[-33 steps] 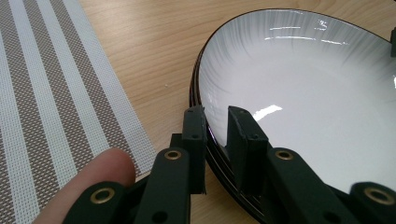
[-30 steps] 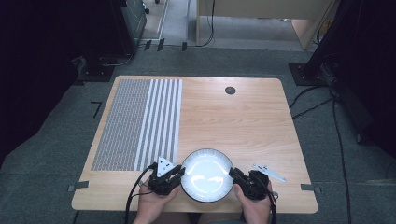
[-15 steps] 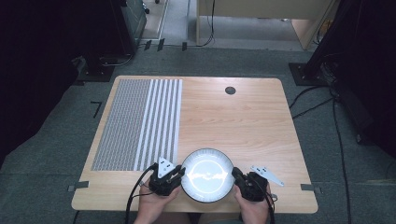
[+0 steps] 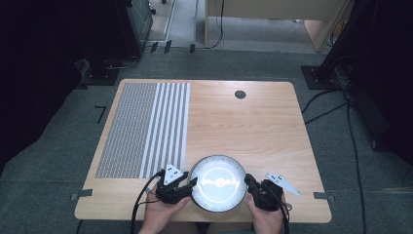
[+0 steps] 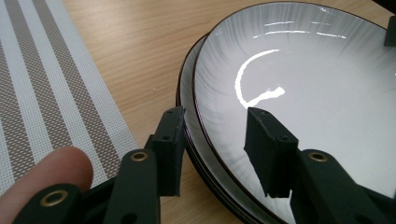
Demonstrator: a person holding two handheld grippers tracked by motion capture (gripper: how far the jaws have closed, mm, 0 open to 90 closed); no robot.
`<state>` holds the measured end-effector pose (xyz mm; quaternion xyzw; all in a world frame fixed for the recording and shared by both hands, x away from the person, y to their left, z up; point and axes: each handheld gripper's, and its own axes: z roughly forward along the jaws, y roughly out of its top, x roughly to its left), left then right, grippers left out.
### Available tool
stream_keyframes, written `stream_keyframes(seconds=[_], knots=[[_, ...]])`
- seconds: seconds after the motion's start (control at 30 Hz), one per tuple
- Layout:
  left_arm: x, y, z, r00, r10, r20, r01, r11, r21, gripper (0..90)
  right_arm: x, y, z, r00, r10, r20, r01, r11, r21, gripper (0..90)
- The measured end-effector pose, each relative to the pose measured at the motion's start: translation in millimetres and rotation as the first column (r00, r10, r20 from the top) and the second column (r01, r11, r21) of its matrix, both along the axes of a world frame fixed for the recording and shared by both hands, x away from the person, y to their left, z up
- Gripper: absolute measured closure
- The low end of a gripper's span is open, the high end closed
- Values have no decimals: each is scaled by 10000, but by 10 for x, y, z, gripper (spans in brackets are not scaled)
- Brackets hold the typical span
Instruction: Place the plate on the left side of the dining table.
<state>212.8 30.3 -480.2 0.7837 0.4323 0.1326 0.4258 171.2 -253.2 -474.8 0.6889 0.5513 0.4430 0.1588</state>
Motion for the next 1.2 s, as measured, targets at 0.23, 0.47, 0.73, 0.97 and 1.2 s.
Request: stream_keyframes(seconds=[0.23, 0.47, 0.73, 0.97, 1.2], knots=[[-65, -85, 41, 9991, -381, 179, 383, 9992, -93, 570, -12, -37, 38, 9999, -115, 95, 116, 9999, -108, 890], [-33, -153, -53, 9985, -445, -319, 448, 9990, 84, 562, -26, -54, 31, 9999, -136, 72, 138, 9996, -244, 889], [-7, -152, -56, 9981, -380, -481, 377, 9993, -80, 562, -16, -115, 11, 9999, 121, -34, -120, 9995, 283, 806], [23, -164, -60, 9979, -373, -521, 370, 9993, -69, 561, -13, -77, -37, 9977, 374, -568, -372, 9993, 44, 722], [43, -161, -64, 9978, -356, -560, 348, 9993, -162, 574, -31, -70, -67, 9929, 454, -1096, -393, 9976, 575, 784]])
